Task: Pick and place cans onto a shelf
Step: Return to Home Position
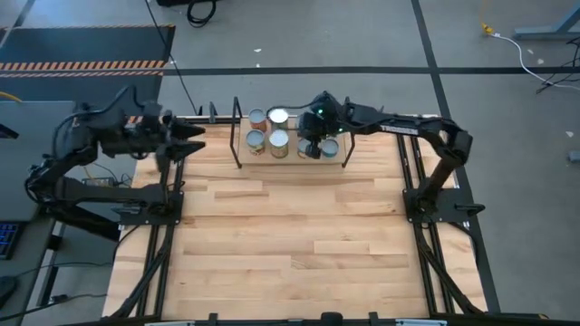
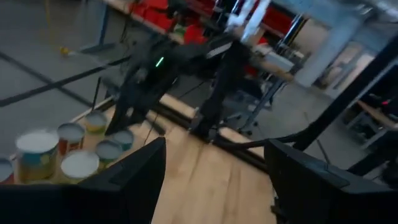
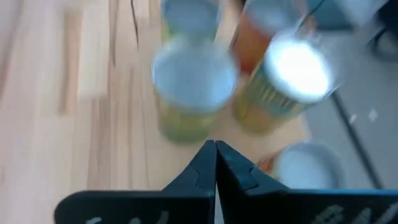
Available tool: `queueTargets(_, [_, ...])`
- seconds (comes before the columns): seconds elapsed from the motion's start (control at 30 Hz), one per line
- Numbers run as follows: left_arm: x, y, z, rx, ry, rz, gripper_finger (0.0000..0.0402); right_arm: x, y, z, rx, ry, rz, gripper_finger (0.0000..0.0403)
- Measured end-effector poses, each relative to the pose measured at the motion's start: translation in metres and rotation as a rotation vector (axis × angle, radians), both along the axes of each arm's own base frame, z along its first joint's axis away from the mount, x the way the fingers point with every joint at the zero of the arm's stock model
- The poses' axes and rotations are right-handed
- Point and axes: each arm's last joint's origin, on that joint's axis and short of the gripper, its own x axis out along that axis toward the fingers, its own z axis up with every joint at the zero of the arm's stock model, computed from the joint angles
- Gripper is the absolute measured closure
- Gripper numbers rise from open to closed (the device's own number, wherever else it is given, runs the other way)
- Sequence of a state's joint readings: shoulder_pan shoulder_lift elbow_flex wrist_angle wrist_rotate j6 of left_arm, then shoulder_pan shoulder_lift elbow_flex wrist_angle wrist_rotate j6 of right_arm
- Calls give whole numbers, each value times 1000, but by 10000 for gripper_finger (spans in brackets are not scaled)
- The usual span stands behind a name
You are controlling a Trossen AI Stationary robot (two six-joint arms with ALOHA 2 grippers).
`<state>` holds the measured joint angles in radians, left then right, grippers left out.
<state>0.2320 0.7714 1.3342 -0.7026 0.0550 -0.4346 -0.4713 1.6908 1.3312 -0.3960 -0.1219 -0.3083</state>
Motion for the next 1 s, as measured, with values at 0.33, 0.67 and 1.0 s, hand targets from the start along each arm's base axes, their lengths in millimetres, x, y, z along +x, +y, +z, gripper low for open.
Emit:
queueTargets(0.33, [49, 19, -9, 2, 77, 231, 128, -21, 11, 73, -152, -323, 0, 390])
queueTargets(0.67, [59, 12, -1, 265, 52, 150, 241, -32, 57, 94, 4, -465, -11, 400])
queueTargets(1.0, [33, 2, -85, 192, -281, 29, 360, -71, 150, 121, 226, -889, 146, 390])
